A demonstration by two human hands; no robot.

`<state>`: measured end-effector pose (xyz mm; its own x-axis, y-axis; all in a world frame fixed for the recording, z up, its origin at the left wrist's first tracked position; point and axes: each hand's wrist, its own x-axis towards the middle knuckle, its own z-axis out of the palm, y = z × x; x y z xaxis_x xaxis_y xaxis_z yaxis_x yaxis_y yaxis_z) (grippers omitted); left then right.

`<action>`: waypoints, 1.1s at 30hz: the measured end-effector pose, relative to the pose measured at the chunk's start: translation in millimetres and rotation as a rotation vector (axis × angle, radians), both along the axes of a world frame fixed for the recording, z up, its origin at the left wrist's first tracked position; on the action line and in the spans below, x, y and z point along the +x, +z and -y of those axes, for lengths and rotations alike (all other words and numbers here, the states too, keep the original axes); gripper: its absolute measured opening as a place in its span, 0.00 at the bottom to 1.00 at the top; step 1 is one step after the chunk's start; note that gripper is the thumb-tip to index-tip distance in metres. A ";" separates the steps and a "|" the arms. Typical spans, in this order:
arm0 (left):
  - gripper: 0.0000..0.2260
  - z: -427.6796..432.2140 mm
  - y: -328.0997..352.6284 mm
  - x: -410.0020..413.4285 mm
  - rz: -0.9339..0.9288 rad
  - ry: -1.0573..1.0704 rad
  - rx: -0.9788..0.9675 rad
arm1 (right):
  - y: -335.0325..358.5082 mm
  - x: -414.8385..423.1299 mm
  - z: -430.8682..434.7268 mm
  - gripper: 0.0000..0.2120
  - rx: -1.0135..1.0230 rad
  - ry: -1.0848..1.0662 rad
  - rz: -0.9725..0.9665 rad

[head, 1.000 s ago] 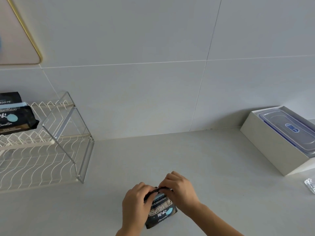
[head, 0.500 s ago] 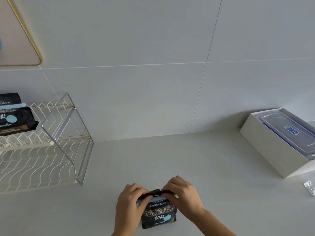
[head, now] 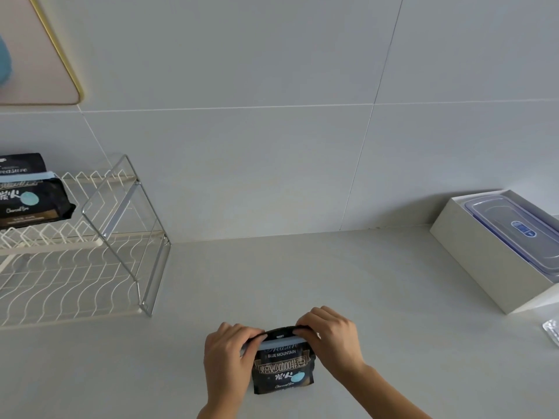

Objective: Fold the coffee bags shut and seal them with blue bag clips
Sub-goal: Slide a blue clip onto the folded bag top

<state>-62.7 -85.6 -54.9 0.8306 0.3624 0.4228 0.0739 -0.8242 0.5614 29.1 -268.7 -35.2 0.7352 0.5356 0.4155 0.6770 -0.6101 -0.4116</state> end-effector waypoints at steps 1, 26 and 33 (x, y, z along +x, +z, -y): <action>0.02 0.4 -0.2 1.1 -0.013 0.010 -0.008 | -0.4 -0.3 -0.8 0.06 0.005 -0.010 -0.001; 0.12 3.8 -10.7 8.5 -0.439 0.098 -1.072 | -28.2 -9.3 -7.4 0.15 0.479 -0.162 -1.460; 0.13 -42.3 26.2 -4.9 -0.289 0.026 -1.019 | -1.6 -11.7 -57.1 0.20 0.505 -0.017 -1.228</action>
<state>-67.6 -43.3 -28.8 0.8380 0.4539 -0.3028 0.3256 0.0294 0.9451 17.4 -211.6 -36.8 0.7785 0.5069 -0.3700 -0.3017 -0.2146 -0.9289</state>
